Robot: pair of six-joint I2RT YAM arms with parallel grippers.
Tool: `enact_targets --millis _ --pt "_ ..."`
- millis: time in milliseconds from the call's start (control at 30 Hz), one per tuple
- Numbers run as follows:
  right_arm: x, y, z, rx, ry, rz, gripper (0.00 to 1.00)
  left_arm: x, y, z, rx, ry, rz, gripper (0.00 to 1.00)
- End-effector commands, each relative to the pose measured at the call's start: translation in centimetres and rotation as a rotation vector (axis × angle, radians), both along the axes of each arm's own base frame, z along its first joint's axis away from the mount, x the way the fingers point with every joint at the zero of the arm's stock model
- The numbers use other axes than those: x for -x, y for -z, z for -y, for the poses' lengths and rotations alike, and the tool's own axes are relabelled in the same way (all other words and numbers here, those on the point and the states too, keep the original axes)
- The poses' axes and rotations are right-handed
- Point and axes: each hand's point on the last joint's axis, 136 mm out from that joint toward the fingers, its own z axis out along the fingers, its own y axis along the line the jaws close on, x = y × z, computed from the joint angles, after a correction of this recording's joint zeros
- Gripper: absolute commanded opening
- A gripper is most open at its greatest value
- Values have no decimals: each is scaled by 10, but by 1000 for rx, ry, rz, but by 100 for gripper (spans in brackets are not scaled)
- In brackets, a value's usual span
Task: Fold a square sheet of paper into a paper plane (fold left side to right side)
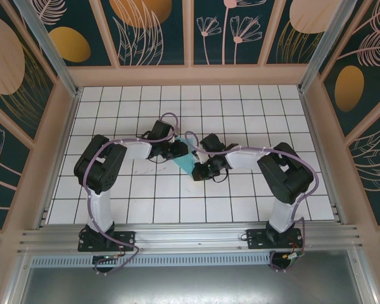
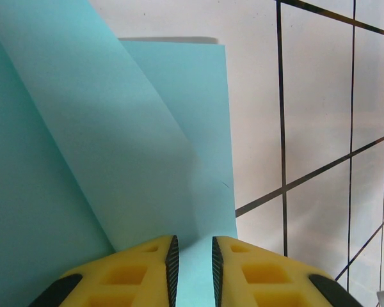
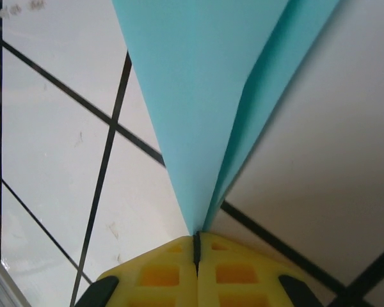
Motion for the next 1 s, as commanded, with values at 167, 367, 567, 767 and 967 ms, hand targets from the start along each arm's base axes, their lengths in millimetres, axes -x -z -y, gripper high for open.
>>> enact_targets --millis 167,367,567,767,967 --pt "-3 -52 6 -148 66 15 2 21 45 -26 -150 -35 -106 26" --pt "-38 -67 -16 -311 129 34 2 20 44 -26 -144 -37 -102 26" --pt "-59 -48 -34 -316 153 10 2 20 43 -25 -136 -38 -103 26" --pt "-67 -30 -37 -276 172 -2 2 19 40 -24 -128 -41 -101 26" --pt "-68 -4 -27 -164 201 -22 2 18 37 -22 -120 -39 -94 27"
